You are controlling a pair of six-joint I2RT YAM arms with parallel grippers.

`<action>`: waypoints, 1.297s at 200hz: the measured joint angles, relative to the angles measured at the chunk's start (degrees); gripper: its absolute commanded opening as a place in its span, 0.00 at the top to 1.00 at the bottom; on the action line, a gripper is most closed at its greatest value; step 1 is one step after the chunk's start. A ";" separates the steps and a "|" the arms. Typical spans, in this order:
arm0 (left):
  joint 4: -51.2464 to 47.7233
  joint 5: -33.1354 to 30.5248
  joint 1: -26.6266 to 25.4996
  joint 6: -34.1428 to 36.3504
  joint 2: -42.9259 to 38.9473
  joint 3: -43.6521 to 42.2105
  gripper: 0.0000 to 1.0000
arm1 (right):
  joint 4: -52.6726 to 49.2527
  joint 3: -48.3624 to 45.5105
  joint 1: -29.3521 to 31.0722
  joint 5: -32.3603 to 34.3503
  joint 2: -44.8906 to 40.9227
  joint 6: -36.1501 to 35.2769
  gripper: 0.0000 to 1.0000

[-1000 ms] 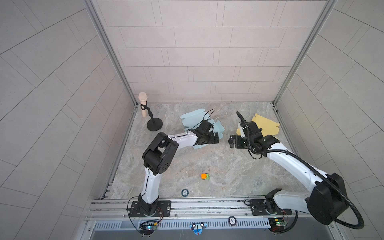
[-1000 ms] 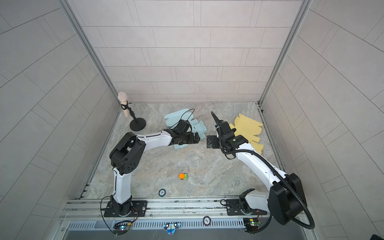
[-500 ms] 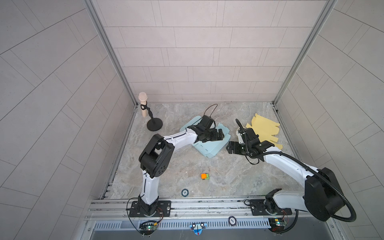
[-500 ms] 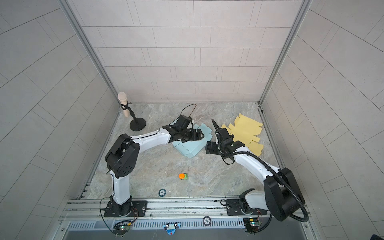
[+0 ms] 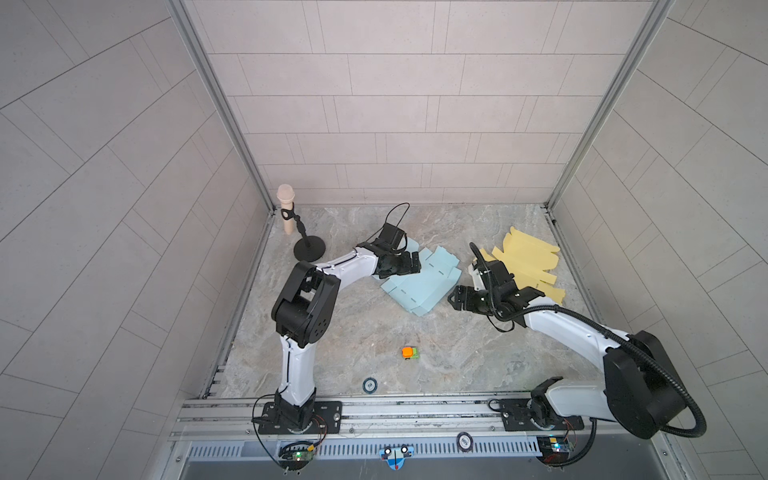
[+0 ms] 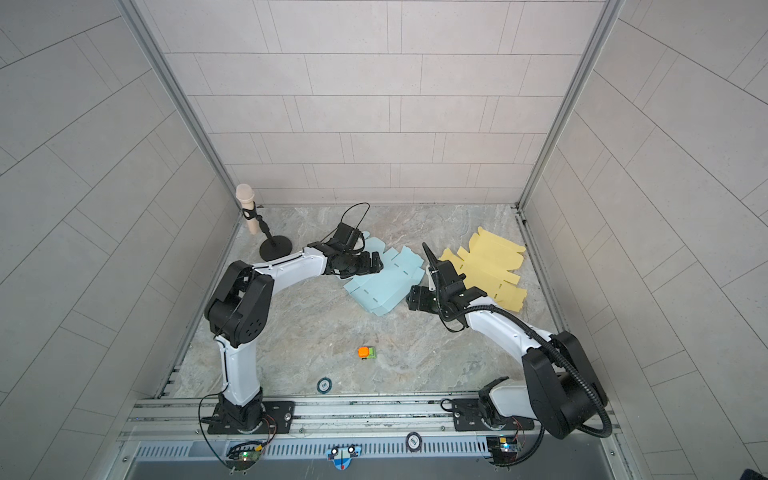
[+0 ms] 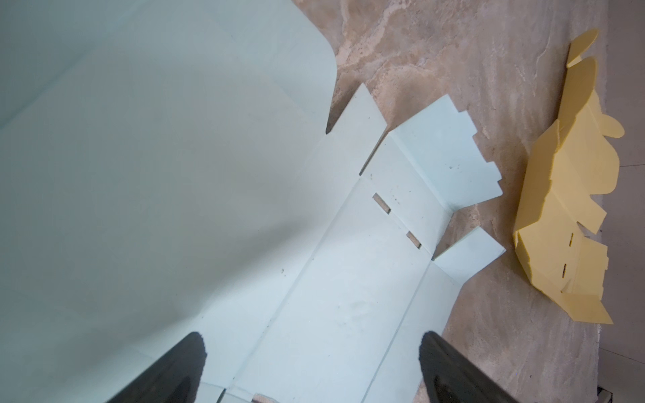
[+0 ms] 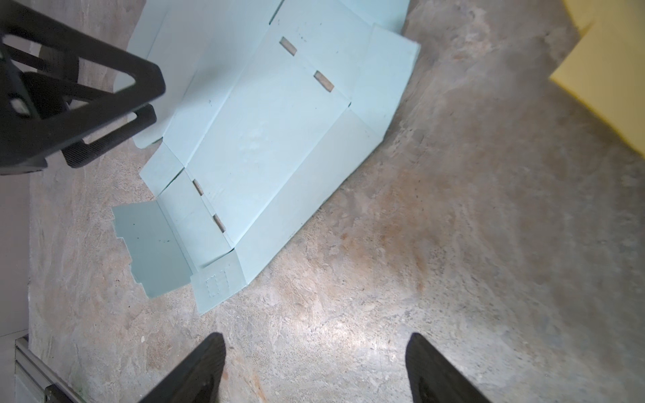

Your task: Fold the paper box

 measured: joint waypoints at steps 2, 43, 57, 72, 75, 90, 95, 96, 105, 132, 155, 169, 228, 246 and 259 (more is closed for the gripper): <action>0.07 -0.04 -0.02 -0.02 0.00 -0.20 0.00 | 0.09 -0.02 0.00 -0.02 0.04 0.07 0.17; 2.80 -0.52 -0.83 -0.63 -1.40 -6.08 0.00 | 1.86 -0.11 0.00 -0.59 1.11 0.55 0.19; 4.37 -0.63 -1.31 -1.14 -2.84 -8.74 0.00 | 2.43 -0.11 0.00 -0.94 1.64 0.61 0.20; 5.77 -0.52 -1.90 -2.01 -4.22 -10.86 0.00 | 2.93 -0.11 0.00 -1.16 2.03 0.74 0.21; 6.12 -0.48 -2.08 -2.14 -4.48 -11.37 0.00 | 3.02 -0.11 0.00 -1.20 2.10 0.79 0.21; 7.50 -0.37 -2.93 -3.32 -5.86 -13.42 0.00 | 3.65 -0.11 0.00 -1.40 2.58 0.90 0.22; 7.74 -0.33 -3.21 -3.74 -6.29 -14.08 0.00 | 3.93 -0.11 0.00 -1.49 2.73 0.96 0.22; 7.76 -0.33 -3.28 -3.80 -6.34 -14.16 0.00 | 4.00 -0.11 0.00 -1.53 2.78 0.98 0.22; 8.39 -0.33 -4.00 -4.57 -7.13 -15.28 0.00 | 4.35 -0.11 0.00 -1.66 3.15 1.03 0.22; 11.63 0.74 -6.14 -7.82 -9.35 -19.10 0.00 | 6.34 -0.46 0.00 -2.49 4.70 1.49 0.23; 13.70 1.03 -8.13 -10.56 -10.69 -21.38 0.00 | 8.26 -1.66 0.00 -3.30 5.95 2.43 0.24; 15.34 1.22 -9.46 -12.07 -10.95 -22.36 0.00 | 8.96 -1.92 -0.04 -3.61 6.73 2.89 0.24; 16.83 1.86 -10.38 -14.36 -15.15 -25.86 0.00 | 9.42 0.04 -2.12 -3.69 9.92 2.51 0.25; 16.96 3.10 -9.05 -14.03 -16.57 -25.86 0.00 | 8.85 2.64 -2.73 -3.72 11.26 1.66 0.25; 16.83 3.82 -7.82 -13.09 -17.44 -25.83 0.00 | 8.63 4.94 -2.91 -3.89 12.68 0.98 0.26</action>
